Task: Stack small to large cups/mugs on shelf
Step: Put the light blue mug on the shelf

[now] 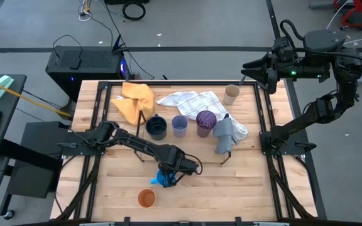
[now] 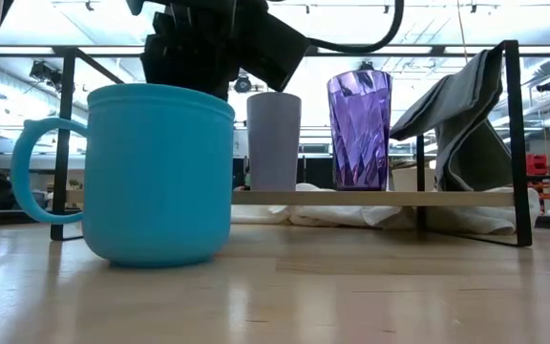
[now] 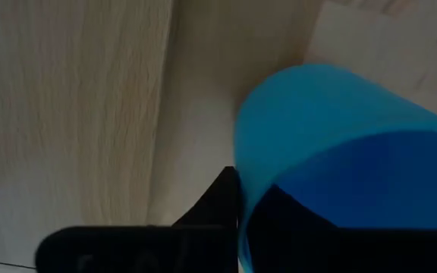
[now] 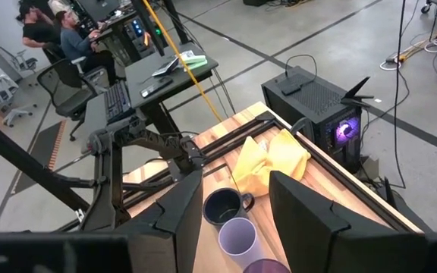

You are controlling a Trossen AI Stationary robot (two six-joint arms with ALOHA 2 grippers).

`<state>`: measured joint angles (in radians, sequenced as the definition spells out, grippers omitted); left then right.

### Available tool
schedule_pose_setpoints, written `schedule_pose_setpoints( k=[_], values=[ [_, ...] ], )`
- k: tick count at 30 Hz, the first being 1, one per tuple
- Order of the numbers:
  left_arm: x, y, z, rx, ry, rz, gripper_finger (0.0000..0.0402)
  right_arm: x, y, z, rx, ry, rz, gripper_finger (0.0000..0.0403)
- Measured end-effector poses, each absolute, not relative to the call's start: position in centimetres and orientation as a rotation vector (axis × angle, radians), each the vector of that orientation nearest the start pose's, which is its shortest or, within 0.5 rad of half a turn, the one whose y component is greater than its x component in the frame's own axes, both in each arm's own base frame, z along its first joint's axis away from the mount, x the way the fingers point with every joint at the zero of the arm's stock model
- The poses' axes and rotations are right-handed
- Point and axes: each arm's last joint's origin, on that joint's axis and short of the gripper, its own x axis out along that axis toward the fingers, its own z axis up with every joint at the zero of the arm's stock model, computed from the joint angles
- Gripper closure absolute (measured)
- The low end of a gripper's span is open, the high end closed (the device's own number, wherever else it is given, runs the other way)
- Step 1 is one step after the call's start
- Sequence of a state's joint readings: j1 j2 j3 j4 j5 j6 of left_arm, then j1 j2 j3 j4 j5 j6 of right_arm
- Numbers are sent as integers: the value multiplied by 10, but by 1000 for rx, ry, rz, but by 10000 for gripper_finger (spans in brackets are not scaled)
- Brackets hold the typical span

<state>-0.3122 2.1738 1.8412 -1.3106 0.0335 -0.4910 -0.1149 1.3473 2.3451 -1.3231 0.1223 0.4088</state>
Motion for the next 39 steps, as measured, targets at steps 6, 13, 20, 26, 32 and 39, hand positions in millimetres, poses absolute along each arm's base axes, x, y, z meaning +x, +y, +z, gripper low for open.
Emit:
schedule_pose_setpoints(
  k=[6, 13, 20, 26, 32, 39],
  values=[
    [387, -126, 217, -145, 1688, 125, 390, 134, -19, 568, 402, 274, -299, 245],
    [387, -119, 243, -69, 1688, 100, 390, 134, -19, 568, 402, 274, -299, 245],
    [393, -93, 259, -29, 1673, 124, 390, 134, -19, 568, 407, 274, -299, 245],
    [395, -77, 262, -16, 1663, 147, 390, 134, -19, 567, 417, 290, -305, 245],
    [397, -64, 262, -20, 1664, 155, 390, 133, -19, 567, 417, 291, -305, 245],
    [399, -50, 261, -24, 1664, 167, 390, 133, -19, 566, 415, 295, -305, 245]
  ],
)
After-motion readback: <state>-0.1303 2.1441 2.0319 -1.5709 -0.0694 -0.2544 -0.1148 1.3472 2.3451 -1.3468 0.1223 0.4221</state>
